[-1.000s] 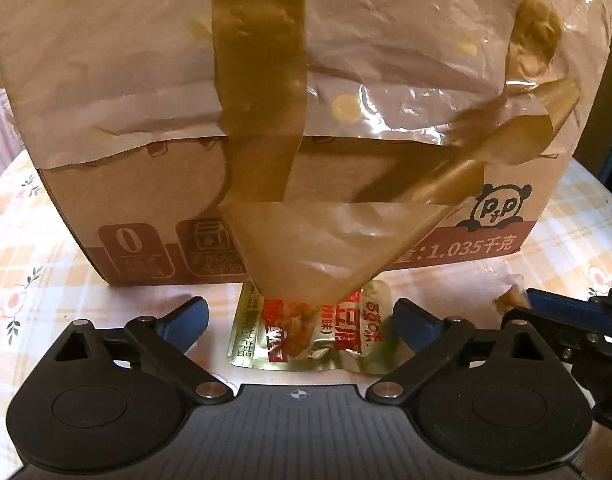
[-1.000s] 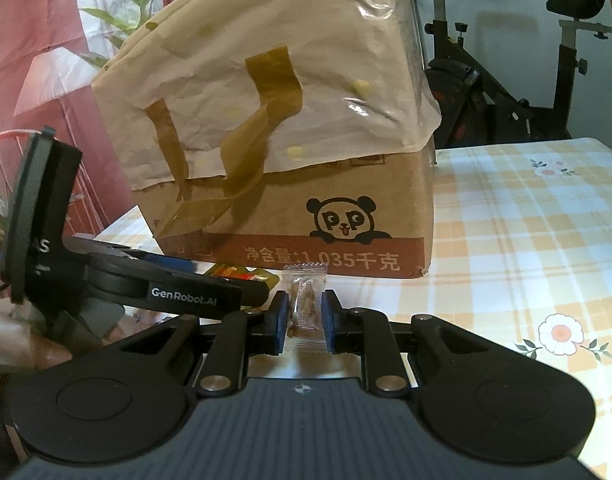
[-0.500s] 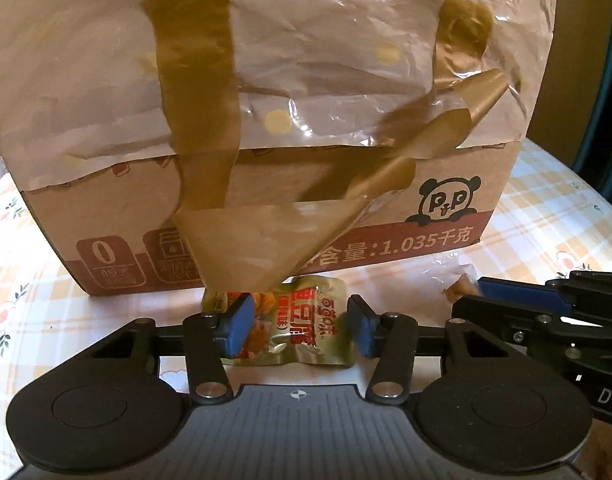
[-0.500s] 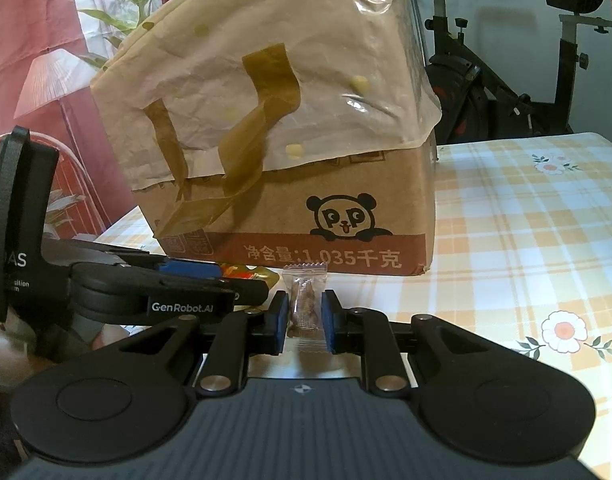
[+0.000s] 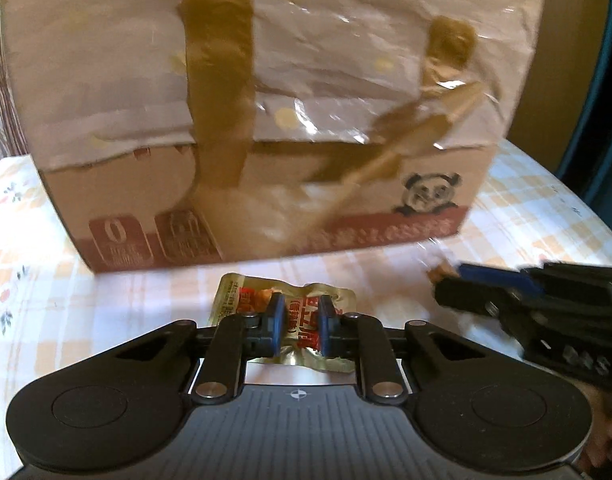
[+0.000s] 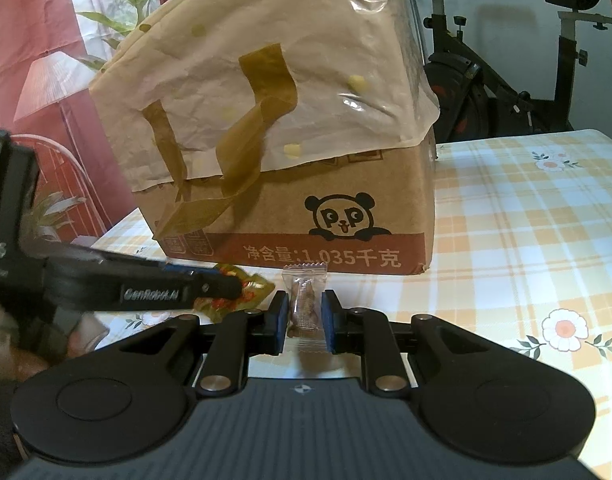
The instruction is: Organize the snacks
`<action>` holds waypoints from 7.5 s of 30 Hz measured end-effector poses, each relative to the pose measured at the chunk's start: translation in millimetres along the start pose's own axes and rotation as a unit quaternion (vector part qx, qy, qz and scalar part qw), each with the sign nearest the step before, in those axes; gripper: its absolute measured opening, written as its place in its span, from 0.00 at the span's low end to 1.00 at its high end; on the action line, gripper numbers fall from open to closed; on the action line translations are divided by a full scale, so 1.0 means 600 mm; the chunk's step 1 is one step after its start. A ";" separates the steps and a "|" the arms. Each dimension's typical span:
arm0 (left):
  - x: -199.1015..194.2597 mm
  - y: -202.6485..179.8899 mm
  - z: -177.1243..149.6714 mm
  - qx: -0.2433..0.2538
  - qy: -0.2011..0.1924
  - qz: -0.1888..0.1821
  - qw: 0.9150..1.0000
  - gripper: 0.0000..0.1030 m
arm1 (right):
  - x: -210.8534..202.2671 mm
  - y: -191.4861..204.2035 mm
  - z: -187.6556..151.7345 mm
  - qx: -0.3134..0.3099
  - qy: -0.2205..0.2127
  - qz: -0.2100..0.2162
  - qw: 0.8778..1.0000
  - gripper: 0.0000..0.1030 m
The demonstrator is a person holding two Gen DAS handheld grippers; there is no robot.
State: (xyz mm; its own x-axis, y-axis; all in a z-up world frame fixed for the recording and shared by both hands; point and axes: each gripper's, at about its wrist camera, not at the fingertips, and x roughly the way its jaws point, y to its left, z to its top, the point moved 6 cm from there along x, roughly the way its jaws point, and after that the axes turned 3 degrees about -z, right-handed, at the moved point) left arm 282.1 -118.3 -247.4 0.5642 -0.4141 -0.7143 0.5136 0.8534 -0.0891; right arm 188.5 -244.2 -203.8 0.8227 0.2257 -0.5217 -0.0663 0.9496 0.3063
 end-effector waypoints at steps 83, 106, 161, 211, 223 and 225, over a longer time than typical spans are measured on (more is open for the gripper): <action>-0.010 0.085 -0.020 0.035 0.030 0.003 0.999 0.60 | 0.002 0.001 -0.001 -0.008 0.007 0.004 1.000 0.19; -0.046 0.086 -0.043 0.011 0.016 0.034 0.999 0.59 | 0.002 -0.001 -0.001 -0.006 0.007 0.006 1.000 0.19; -0.289 0.021 0.242 0.037 -0.251 -0.005 0.967 0.35 | -0.120 0.119 0.248 -0.131 -0.146 0.058 0.979 0.19; -0.469 0.020 0.217 -0.029 -0.259 0.121 0.958 0.96 | -0.239 0.146 0.303 -0.077 -0.103 -0.084 0.988 1.00; -0.561 -0.007 0.168 -0.040 -0.265 0.139 0.953 0.96 | -0.341 0.189 0.269 -0.062 -0.131 -0.089 0.985 1.00; -0.571 -0.012 0.163 -0.032 -0.270 0.149 0.951 0.96 | -0.353 0.198 0.265 -0.067 -0.134 -0.092 0.984 1.00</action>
State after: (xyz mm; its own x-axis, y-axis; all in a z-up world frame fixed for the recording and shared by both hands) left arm 148.1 -13.2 65.8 0.9371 -0.2389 -0.2546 0.2486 0.9686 0.0060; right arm 96.0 -213.6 69.9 0.9462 -0.0015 -0.3236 0.0389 0.9933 0.1092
